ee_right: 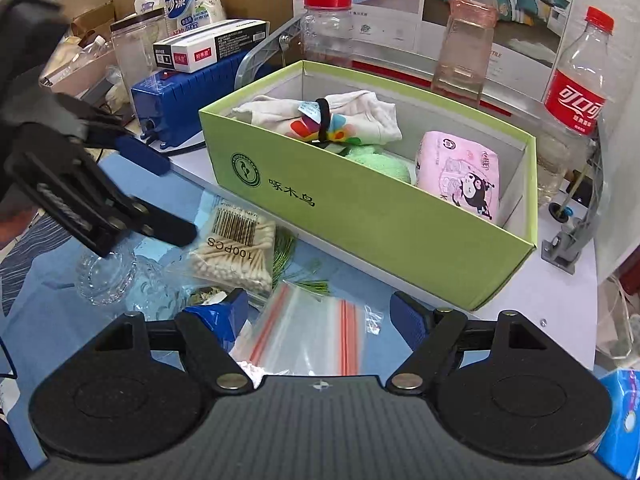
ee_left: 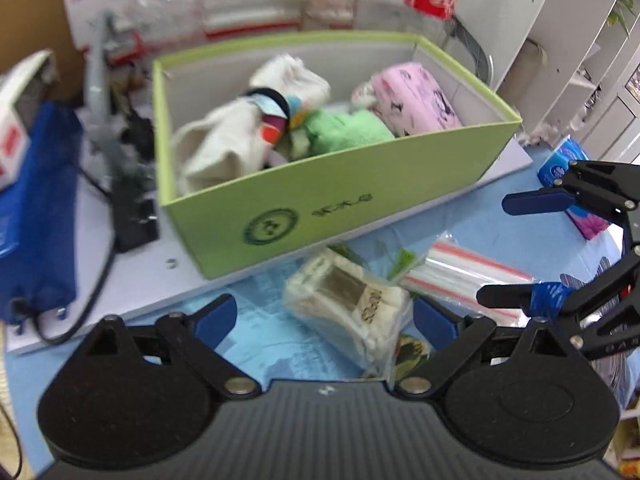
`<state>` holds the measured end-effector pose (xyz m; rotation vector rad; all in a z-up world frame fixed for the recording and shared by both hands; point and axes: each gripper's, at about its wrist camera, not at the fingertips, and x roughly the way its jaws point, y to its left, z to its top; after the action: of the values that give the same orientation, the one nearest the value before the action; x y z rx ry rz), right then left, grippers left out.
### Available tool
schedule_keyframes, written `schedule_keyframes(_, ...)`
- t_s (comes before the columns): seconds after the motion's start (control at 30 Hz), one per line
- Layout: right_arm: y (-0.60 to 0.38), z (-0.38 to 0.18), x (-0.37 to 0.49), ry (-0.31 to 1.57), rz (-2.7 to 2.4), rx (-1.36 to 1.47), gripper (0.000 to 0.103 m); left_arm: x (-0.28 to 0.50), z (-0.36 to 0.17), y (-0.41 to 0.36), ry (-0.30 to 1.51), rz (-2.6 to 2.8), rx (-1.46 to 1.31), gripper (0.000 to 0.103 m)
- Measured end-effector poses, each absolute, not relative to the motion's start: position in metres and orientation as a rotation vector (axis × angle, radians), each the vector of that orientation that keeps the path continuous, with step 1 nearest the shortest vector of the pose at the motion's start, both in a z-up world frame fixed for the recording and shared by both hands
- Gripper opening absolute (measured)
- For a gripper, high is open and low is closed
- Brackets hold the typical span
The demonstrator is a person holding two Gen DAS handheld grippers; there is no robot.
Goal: Organize soft objects
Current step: 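Move the right tool to the red-striped zip bags while the left tool approaches the cotton-swab pack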
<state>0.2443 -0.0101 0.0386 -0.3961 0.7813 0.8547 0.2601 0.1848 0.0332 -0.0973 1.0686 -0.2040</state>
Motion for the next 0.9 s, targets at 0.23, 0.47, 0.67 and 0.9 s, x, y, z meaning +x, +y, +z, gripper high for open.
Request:
schedule_keyframes(0.23,-0.032,0.032,0.258,0.793,0.804,-0.353,0.065,0.292,0.001,0.182,1.183,-0.224,-0.106,0.094)
schedule_keyframes(0.47,-0.053,0.029,0.260,0.812,0.768,-0.317,0.065,0.265,-0.002,0.213,1.160,-0.109,-0.071,0.095)
schedule_keyframes(0.67,-0.048,0.032,0.253,0.811,0.799,-0.319,0.065,0.220,0.003,0.261,1.119,0.081,-0.047,0.095)
schedule_keyframes(0.9,-0.019,0.033,0.254,0.846,0.889,-0.333,0.065,0.183,0.030,0.284,1.005,0.117,-0.120,0.094)
